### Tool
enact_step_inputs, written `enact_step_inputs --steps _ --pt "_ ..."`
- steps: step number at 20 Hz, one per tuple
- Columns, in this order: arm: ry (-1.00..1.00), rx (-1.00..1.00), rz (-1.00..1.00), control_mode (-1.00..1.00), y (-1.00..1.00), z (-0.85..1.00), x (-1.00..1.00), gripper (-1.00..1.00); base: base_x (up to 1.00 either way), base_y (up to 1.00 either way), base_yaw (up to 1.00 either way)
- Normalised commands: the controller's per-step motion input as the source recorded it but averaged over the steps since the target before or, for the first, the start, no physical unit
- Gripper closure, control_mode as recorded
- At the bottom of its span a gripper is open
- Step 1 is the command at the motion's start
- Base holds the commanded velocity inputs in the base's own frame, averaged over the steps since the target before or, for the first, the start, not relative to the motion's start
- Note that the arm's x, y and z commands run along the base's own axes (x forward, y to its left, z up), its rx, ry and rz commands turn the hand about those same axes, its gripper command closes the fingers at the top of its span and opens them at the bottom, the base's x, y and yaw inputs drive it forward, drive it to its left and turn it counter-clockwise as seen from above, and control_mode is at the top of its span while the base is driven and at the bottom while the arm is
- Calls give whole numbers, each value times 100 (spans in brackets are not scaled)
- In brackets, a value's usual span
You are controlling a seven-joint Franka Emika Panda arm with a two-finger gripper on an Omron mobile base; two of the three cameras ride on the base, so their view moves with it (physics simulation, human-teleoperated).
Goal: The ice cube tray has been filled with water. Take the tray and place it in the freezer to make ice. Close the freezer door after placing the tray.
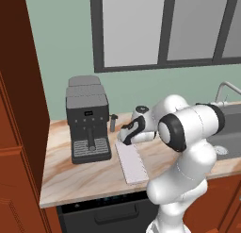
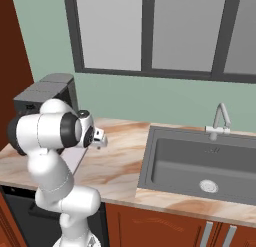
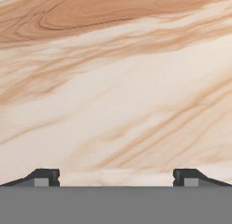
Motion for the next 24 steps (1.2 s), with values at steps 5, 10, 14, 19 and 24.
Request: enact_step_inputs --steps 5,10,14,19,24 --pt "-2 0 0 -100 2 -13 -45 -100 0 0 0" --pt "0 0 0 -100 0 -2 -21 -100 0 0 0" --pt "0 2 0 -100 0 12 14 -100 0 0 0" --pt "12 6 0 -100 0 17 25 -100 0 0 0" --pt "20 4 0 -100 0 0 0 -100 0 0 0"
